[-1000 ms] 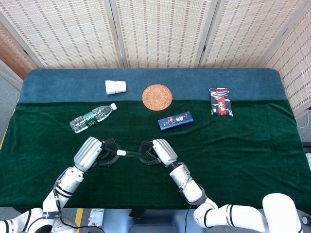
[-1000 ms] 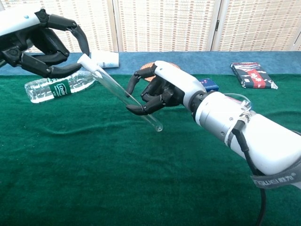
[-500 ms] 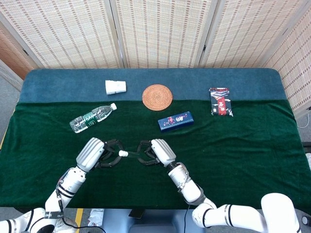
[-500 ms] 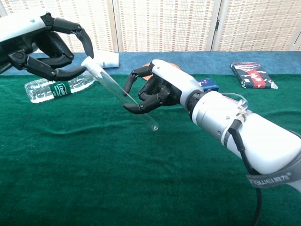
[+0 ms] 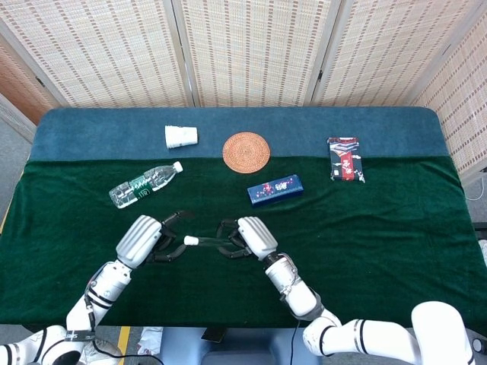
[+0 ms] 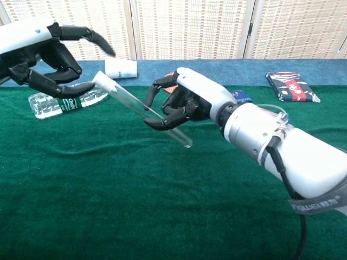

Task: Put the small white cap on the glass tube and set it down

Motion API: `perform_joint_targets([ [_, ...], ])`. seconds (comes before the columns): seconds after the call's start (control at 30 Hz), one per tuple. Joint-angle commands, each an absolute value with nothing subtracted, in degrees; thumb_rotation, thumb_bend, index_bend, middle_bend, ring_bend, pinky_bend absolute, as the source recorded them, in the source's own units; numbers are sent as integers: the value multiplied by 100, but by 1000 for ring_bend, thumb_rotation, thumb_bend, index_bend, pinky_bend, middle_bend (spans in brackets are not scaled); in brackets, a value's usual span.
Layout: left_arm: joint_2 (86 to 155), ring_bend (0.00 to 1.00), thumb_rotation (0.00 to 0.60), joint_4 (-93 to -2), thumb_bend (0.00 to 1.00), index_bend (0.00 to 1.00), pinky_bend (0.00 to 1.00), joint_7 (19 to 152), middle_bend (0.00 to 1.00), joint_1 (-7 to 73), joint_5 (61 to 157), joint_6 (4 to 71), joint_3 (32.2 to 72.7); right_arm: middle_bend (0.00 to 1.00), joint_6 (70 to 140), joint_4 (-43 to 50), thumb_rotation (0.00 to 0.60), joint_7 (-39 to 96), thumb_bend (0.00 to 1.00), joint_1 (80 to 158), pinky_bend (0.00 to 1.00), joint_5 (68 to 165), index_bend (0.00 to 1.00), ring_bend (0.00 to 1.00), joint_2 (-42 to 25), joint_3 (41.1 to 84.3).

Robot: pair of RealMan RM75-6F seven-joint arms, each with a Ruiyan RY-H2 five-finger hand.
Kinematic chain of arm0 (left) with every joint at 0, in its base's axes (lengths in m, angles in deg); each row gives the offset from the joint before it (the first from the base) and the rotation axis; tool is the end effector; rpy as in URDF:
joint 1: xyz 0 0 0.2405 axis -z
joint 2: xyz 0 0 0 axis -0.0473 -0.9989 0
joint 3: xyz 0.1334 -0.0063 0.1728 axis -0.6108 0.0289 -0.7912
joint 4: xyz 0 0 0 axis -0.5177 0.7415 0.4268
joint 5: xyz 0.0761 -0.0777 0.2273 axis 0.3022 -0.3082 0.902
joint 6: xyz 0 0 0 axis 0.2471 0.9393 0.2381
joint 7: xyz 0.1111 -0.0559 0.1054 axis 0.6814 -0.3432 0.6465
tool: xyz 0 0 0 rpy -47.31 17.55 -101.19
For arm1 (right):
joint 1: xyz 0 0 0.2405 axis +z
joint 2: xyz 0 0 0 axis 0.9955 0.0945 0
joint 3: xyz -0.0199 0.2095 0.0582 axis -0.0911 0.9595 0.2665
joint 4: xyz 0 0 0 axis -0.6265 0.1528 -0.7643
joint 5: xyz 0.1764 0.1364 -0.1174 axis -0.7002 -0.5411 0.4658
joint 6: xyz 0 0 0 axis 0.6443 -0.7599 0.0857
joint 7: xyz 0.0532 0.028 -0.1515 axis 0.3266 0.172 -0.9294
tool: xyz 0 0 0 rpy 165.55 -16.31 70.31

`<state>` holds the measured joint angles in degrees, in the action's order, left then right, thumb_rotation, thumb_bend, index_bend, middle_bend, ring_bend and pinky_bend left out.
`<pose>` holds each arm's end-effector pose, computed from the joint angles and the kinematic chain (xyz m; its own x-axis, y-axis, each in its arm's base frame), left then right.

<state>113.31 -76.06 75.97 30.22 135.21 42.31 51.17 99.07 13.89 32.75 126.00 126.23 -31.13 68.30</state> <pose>-0.0929 0.2838 0.0047 0.0412 0.2613 0.9644 0.8679 -0.4876 0.0950 -0.0101 -0.2989 -0.1122 -0.1785 -0.4457 0.8772 -0.8834 -0.3201 -0.3424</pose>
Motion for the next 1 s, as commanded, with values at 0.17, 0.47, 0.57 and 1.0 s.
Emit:
perform_joint_targets([
  [0.17, 10853, 269, 600, -7633, 273, 0, 382, 7387, 410, 3011, 13278, 3912, 5056, 1000, 9647, 1800, 600, 1898, 677, 12662, 1000, 12147, 779, 1000, -2395, 6708],
  [0.47, 10781, 166, 600, -7276, 270, 0, 214, 7685, 338, 2880, 13072, 3905, 4983, 1000, 9558, 1170, 600, 1166, 678, 12686, 1000, 11598, 774, 1000, -2556, 6433],
  [0.57, 10770, 158, 600, -7213, 270, 0, 176, 7841, 330, 2820, 13008, 3932, 4956, 996, 9548, 861, 600, 1124, 679, 12678, 1000, 11594, 694, 1000, -2715, 6345],
  [1.0, 10575, 128, 600, -7002, 268, 0, 84, 7659, 302, 2577, 12731, 3927, 4921, 962, 9534, 806, 600, 1220, 554, 12544, 1000, 11714, 160, 1000, -2627, 6216],
])
